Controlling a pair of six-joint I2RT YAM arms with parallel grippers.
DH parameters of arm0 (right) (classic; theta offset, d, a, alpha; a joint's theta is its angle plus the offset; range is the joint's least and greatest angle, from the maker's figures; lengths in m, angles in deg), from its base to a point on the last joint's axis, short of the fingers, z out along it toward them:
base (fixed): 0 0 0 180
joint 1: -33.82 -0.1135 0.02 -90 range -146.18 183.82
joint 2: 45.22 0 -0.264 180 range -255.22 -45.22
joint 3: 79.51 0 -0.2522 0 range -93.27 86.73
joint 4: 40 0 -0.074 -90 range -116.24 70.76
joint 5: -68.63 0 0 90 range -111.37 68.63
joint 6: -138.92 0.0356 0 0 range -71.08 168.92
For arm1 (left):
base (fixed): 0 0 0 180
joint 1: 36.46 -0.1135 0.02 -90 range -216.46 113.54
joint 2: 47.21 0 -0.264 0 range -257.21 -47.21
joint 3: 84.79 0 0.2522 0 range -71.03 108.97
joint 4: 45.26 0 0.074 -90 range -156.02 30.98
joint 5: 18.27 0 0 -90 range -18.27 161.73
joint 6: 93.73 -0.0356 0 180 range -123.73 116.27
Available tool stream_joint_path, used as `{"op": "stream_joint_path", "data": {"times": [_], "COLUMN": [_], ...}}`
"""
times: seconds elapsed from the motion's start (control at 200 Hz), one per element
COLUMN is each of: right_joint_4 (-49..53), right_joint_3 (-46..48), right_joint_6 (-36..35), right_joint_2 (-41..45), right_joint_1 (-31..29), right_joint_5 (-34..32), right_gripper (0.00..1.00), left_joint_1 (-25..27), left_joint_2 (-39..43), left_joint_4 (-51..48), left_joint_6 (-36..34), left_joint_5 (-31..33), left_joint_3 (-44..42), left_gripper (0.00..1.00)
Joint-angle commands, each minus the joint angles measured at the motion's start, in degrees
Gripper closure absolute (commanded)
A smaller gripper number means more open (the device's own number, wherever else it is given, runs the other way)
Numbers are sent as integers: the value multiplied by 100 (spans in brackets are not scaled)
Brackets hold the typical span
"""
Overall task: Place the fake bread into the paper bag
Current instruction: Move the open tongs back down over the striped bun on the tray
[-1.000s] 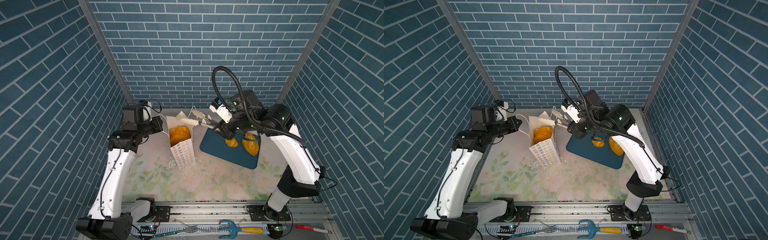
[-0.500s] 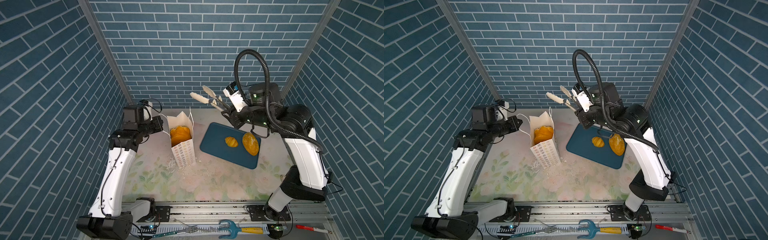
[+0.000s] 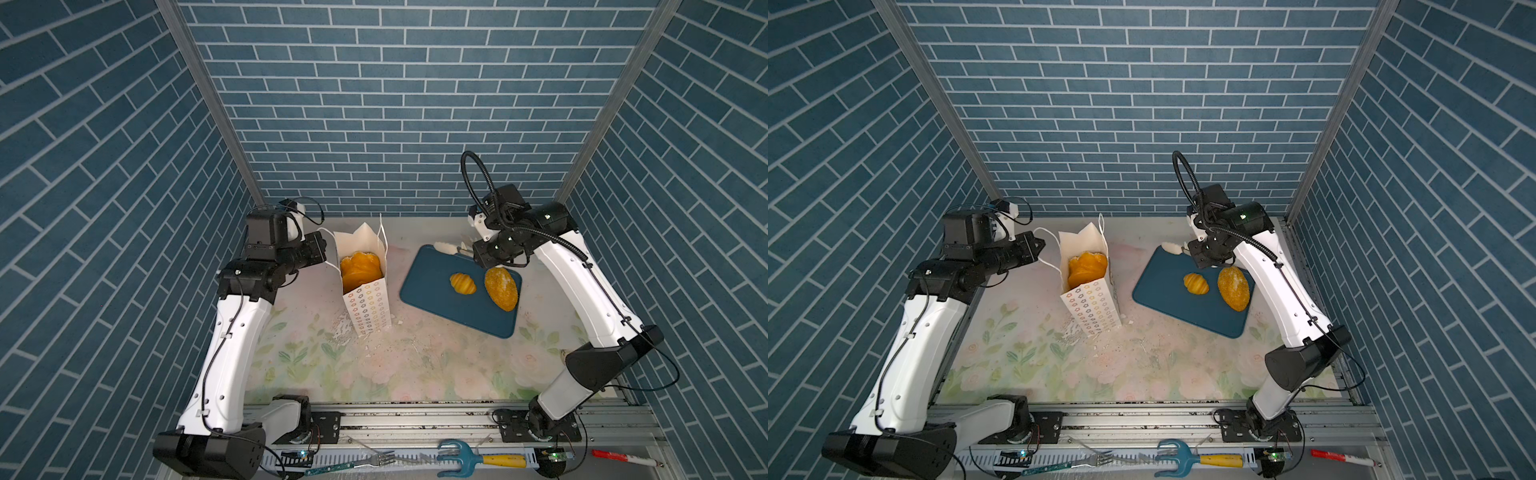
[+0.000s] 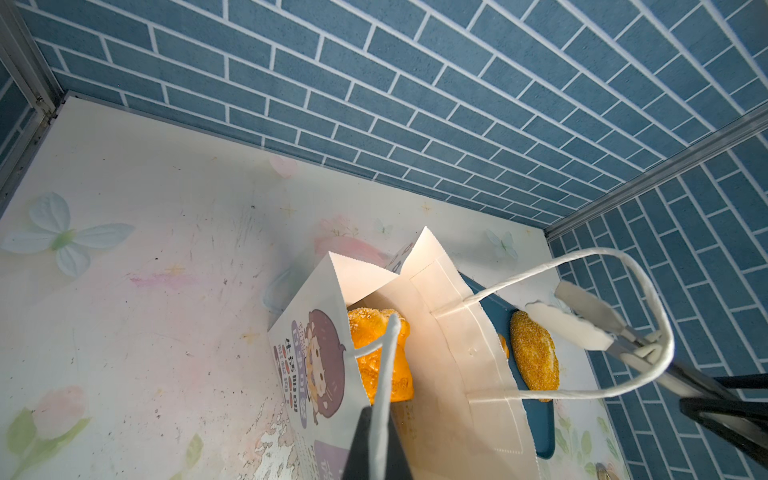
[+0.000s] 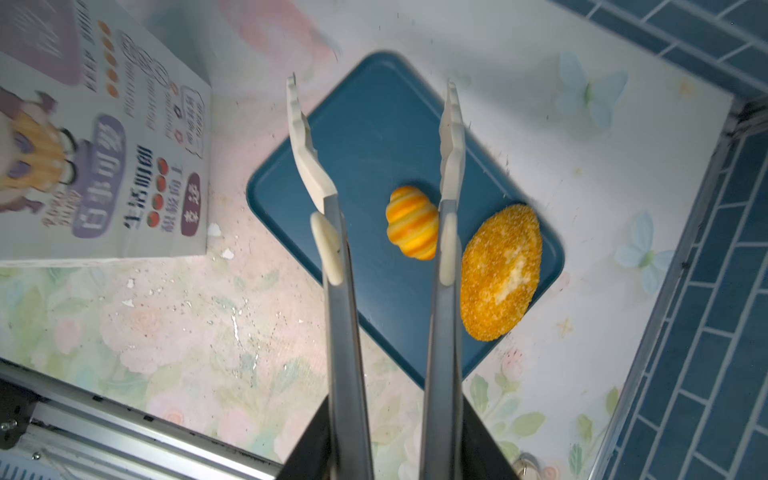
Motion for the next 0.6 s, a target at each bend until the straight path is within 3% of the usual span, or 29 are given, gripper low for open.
{"op": "stream_joint_path", "data": {"times": [0.0,0.27,0.595], "right_joint_4": [-135,-852,-1181], "right_joint_3": [500,1632,1927], "right_joint_6": [-234,-393,-693], "right_joint_2": [61,-34,-408], "right_joint_1": [253,705,818], "right_joint_5": [318,396,700], "right_gripper": [58,57,57], "left_joint_1": [-21,-21,-18], "left_joint_2": [-2,-110,-142], "left_joint_4": [-7,-104,-181], "left_joint_6": [-79,-74,-48], "left_joint_5": [9,79,149], "left_joint_3": [93,203,250], "left_gripper": [100,100,100]}}
